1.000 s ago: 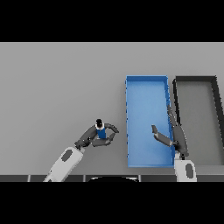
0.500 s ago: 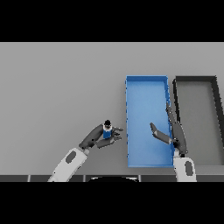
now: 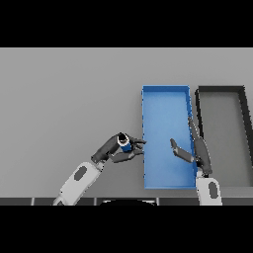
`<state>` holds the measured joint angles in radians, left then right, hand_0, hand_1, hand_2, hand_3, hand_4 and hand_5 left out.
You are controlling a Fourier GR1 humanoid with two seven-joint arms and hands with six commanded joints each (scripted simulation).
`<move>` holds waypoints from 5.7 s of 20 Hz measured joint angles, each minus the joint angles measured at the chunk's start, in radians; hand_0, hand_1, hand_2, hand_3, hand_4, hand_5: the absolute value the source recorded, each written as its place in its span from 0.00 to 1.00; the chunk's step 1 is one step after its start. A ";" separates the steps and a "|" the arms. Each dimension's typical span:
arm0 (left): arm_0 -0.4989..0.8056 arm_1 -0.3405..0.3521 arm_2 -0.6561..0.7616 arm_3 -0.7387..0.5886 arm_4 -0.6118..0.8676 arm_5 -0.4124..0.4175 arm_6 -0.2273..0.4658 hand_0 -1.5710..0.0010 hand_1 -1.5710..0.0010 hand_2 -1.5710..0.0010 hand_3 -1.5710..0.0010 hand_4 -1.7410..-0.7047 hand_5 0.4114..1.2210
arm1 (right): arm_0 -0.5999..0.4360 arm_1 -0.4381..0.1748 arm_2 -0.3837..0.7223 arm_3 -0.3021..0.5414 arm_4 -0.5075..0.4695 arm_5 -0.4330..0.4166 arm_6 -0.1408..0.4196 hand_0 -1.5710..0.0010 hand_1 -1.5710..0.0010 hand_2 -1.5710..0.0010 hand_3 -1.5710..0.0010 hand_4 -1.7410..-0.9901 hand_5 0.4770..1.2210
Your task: Pick up the blue pipe and place it into the blue bin.
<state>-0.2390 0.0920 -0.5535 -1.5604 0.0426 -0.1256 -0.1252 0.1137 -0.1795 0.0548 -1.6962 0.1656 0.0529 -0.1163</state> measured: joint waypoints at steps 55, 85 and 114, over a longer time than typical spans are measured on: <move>0.038 -0.145 0.125 -0.016 -0.107 -0.221 0.098 0.00 0.00 0.00 0.05 0.03 1.00 | -0.417 0.359 0.308 -0.312 0.044 0.274 0.727 0.12 0.12 0.11 0.20 0.12 0.61; 0.056 -0.127 0.149 -0.032 -0.227 -0.254 0.217 0.99 0.99 0.99 0.99 0.80 0.08 | -0.429 0.411 0.358 -0.350 0.056 0.135 0.671 0.00 0.00 0.00 0.00 0.00 1.00; 0.068 -0.098 0.143 -0.043 -0.219 -0.252 0.214 1.00 1.00 1.00 1.00 0.83 0.02 | -0.214 -0.478 -0.008 -0.404 -0.594 -0.601 0.726 0.00 0.00 0.00 0.00 0.00 1.00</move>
<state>-0.1712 -0.0056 -0.4106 -1.6033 -0.1768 -0.3775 0.0887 -0.1004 -0.6576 0.0468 -2.1005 -0.4279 -0.5478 0.6098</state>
